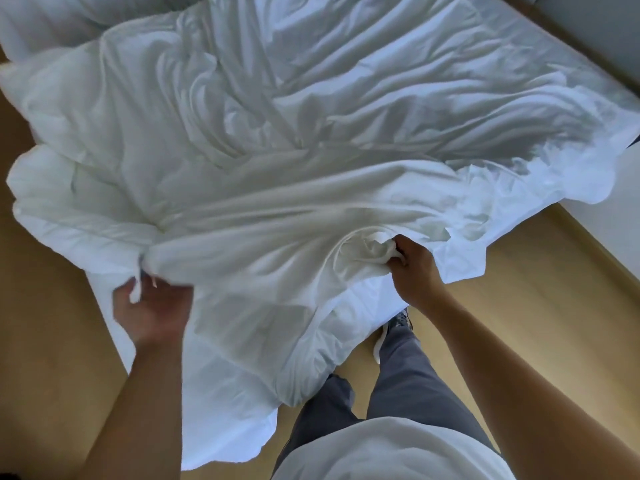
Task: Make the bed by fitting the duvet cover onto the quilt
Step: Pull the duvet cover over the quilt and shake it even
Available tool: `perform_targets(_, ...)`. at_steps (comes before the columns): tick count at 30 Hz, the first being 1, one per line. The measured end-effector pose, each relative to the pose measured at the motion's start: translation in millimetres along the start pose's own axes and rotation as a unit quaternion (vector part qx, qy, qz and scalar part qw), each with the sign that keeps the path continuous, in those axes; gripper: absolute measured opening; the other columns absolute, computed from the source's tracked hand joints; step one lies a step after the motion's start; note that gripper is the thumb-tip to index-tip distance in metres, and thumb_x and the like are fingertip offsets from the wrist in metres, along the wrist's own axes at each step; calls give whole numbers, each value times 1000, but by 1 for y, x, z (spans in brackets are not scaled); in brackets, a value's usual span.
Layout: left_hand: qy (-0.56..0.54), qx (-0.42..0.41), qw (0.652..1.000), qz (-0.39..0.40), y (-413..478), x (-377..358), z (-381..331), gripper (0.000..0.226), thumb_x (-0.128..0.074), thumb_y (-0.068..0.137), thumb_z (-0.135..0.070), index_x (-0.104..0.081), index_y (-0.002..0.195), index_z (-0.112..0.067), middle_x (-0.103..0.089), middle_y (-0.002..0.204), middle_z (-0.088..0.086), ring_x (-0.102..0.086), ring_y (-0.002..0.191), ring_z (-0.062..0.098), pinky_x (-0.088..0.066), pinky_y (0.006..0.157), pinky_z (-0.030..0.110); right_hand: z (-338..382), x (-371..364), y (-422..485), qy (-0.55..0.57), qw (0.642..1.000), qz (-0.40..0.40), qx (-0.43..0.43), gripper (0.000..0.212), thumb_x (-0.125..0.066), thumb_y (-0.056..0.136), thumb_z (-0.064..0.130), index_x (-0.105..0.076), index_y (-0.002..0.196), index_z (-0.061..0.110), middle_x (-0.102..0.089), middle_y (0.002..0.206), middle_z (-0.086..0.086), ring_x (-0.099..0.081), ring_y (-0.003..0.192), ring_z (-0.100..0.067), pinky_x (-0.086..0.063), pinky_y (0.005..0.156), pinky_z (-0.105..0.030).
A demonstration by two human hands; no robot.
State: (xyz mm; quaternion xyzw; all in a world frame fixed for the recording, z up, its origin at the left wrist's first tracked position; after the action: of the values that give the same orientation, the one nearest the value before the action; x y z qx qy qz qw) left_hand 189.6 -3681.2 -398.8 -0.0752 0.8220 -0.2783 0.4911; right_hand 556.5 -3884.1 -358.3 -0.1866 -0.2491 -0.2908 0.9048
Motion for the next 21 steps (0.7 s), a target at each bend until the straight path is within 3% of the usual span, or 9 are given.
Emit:
perform_targets(4,-17,-18,999,32,26,-43,-28,44,-70,76,-20,-71,119,-13,-66,126,11,-59,126,36,-44,104,50,-5,4,-2,-25,1000,12,-8,40,-48,84,-9,-50,69,28,-50,58,12,-42,54,-1,-35,52,-16)
perform_targets(7,22,-4,999,-29,19,-30,-20,41,-72,72,-18,-71,112,-23,-66,131,2,-64,121,33,-47,101,50,-3,-1,-1,-24,1000,-10,-16,33,-47,83,-9,-49,71,22,-47,61,7,-42,54,-3,-33,50,-17)
perform_targets(11,-62,-30,994,-90,-5,20,-34,72,-73,66,-10,-64,135,-28,-68,123,-8,-67,112,17,-50,99,36,-3,-6,5,-7,999,-34,-23,32,-43,82,-11,-45,67,17,-44,58,9,-36,55,-9,-30,50,-19)
perform_targets(14,4,8,998,-68,-9,24,-67,53,-89,57,-14,-66,103,-29,-63,101,-8,-62,108,7,-36,109,28,-6,-9,7,7,999,-27,-35,25,-43,84,-12,-46,70,8,-43,60,3,-35,59,-16,-29,51,-23)
perform_targets(16,129,11,986,-104,-8,25,-70,36,-76,74,-10,-69,108,-21,-65,116,1,-59,125,18,-44,107,36,-4,-12,7,2,999,-15,-32,20,-47,86,-10,-51,74,6,-47,63,2,-39,59,-15,-32,52,-22)
perform_targets(17,237,35,959,-152,-7,21,-65,38,-74,78,-11,-67,114,-21,-59,126,2,-54,130,25,-49,103,41,-1,-14,6,-5,1000,-10,-24,17,-49,86,-8,-54,78,5,-50,64,1,-42,59,-10,-33,52,-19)
perform_targets(19,573,20,791,-215,-14,-6,-35,52,-79,80,-15,-61,128,-24,-48,136,4,-50,132,32,-48,105,47,9,-19,6,-24,1000,6,6,12,-52,85,-6,-58,81,4,-55,67,0,-47,59,-3,-35,53,-14)
perform_targets(20,667,-49,722,-175,-20,-24,-15,62,-84,77,-14,-59,133,-23,-48,138,6,-52,129,33,-48,104,47,14,-22,5,-37,999,13,25,10,-53,85,-5,-58,81,3,-55,67,-1,-48,61,0,-35,54,-13)
perform_targets(21,706,-103,697,-70,-27,-44,16,66,-87,74,-11,-59,134,-20,-51,137,6,-56,123,32,-50,100,43,19,-26,4,-52,997,20,45,8,-54,84,-4,-57,80,2,-54,67,-1,-48,62,2,-35,55,-13)
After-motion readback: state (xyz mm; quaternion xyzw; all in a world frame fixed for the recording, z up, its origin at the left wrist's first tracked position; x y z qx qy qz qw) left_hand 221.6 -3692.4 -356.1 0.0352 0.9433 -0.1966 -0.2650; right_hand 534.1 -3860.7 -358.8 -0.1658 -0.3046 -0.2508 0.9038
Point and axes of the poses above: each hand's wrist, its own y-axis towards the middle knuckle, its own x-axis out of the back of the hand, z = x × y, the point moved 2 cm from there along y, towards the middle knuckle
